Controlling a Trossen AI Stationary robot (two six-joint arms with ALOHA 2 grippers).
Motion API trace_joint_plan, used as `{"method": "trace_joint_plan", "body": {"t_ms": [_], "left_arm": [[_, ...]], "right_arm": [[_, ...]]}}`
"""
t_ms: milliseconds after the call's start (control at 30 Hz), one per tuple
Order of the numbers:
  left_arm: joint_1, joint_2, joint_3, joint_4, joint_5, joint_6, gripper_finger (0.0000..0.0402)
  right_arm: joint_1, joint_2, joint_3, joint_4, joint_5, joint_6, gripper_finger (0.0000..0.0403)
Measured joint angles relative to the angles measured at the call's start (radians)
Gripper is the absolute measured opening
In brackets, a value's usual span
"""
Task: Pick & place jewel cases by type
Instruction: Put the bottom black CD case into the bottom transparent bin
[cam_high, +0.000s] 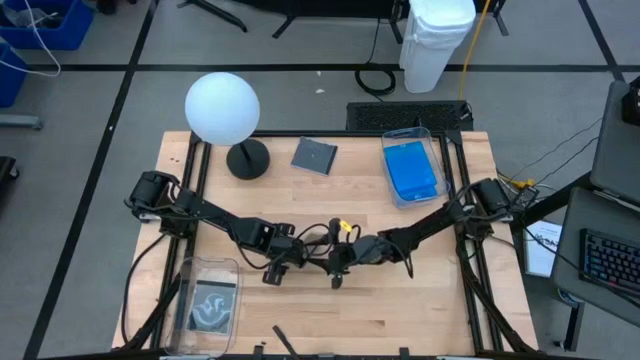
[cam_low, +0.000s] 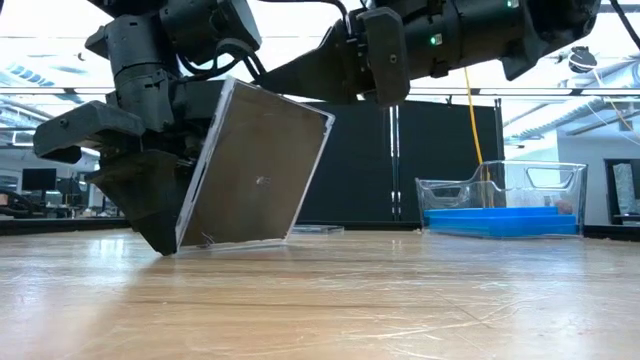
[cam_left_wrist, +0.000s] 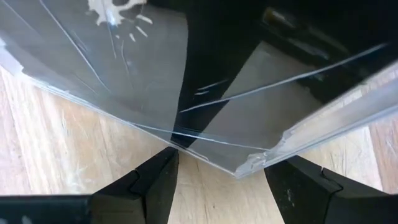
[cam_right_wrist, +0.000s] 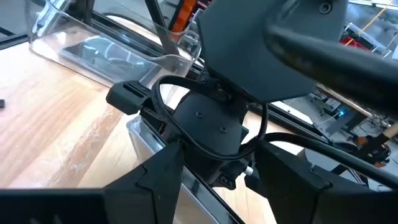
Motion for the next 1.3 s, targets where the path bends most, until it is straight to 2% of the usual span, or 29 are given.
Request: {"method": "trace_joint_plan", "body": {"t_ms": [133, 433, 867, 1300], "left_arm": [[0.007, 0.000, 0.000, 0.011, 0.000, -0.016, 0.0237], [0.045, -0.002, -0.001, 0.029, 0.024, -0.228, 0.0237], [0.047, -0.016, 0.000, 0.009, 0.015, -0.185, 0.0237], [0.045, -0.167, 0.003, 0.001, -0.074, -0.182, 0.0237]], "right_arm": [[-0.019, 0.001, -0.001, 0.015, -0.005, -0.002, 0.0192], [-0.046, 0.000, -0.001, 0.037, 0.007, 0.004, 0.0192], [-0.045, 0.002, -0.001, 0.043, -0.011, 0.004, 0.0192], [-0.044, 0.007, 0.001, 0.028, -0.020, 0.000, 0.0192]]}}
